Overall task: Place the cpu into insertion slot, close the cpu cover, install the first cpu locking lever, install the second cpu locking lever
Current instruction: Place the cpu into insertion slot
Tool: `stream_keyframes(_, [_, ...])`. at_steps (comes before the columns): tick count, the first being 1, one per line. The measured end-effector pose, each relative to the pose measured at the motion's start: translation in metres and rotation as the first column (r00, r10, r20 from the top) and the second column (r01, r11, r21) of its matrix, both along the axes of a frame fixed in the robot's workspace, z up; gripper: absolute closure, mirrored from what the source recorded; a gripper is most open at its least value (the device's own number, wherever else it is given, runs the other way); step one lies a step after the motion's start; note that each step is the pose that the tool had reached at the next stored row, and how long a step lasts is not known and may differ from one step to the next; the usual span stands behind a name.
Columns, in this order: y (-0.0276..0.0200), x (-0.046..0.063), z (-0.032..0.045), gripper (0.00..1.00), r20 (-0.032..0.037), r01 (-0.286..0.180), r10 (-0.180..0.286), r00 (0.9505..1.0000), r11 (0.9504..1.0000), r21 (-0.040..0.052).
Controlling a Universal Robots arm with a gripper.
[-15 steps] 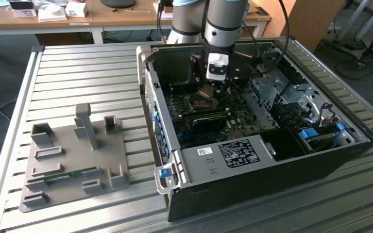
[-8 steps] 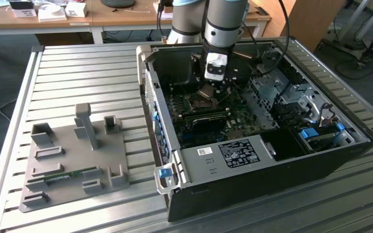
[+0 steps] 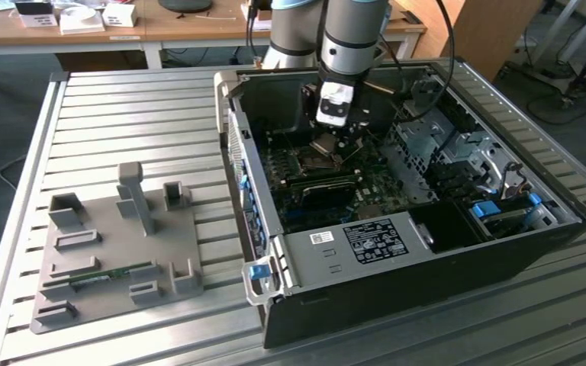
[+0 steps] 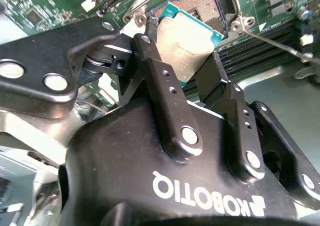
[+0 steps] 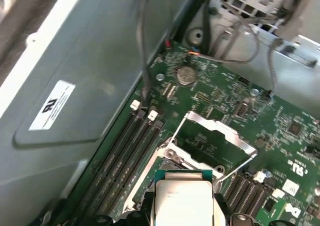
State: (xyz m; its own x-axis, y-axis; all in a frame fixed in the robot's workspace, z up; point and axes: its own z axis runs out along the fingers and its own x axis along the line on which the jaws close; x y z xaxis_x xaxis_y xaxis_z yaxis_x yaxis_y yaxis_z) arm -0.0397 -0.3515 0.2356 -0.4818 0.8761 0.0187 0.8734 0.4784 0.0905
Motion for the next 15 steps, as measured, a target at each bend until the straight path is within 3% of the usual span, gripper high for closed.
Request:
stream_keyframes(4, [0.0000,0.0000,-0.0004,0.46,0.0000,0.071,-0.071,0.9975,0.9975,0.0000])
stream_keyframes(7, [0.0000,0.0000,-0.0007,0.46,-0.0001,0.125,-0.125,0.9922,0.9922,0.0000])
stream_keyframes(12, [0.0000,0.0000,-0.0012,0.46,-0.0001,0.212,-0.212,0.9773,0.9773,-0.0001])
stream_keyframes(15, [0.0000,0.0000,-0.0015,0.46,-0.0001,0.265,-0.265,0.9643,0.9643,-0.0001])
